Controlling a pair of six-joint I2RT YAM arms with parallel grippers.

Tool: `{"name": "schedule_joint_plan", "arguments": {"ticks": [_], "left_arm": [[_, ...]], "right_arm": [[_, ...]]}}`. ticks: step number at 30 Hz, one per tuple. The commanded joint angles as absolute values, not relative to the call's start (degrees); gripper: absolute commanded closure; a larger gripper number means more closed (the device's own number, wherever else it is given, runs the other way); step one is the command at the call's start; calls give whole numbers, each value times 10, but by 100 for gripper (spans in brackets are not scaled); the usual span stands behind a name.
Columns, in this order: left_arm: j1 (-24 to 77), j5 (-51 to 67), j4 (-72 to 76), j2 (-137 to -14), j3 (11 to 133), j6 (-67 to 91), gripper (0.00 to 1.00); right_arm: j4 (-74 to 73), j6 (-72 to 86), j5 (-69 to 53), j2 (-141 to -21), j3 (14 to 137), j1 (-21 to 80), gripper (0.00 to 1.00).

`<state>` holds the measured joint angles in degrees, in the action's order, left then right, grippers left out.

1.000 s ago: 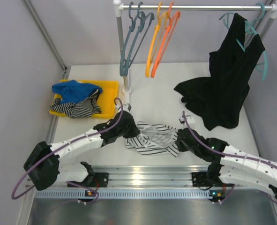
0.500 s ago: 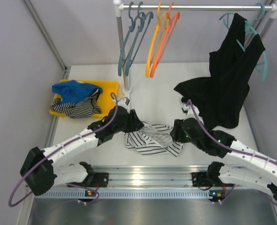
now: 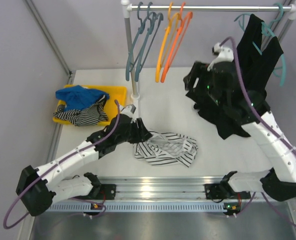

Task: Place the tank top on the hanger

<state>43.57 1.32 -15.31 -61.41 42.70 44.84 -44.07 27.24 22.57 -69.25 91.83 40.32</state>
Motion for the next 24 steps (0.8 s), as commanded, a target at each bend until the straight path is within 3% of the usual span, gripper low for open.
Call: {"name": "schedule_joint_plan", "arguments": {"ticks": [1, 9, 14, 24], "left_arm": [[434, 25, -165, -591, 443, 440, 46], [434, 48, -164, -585, 436, 439, 46], [434, 52, -161, -588, 435, 436, 46], [434, 50, -152, -581, 414, 440, 46]], "right_arm": [[-420, 215, 192, -771, 1051, 348, 30], [-338, 199, 192, -865, 1206, 321, 8], [-347, 195, 198, -930, 1292, 321, 5], [-344, 175, 208, -987, 1343, 328, 3]]}}
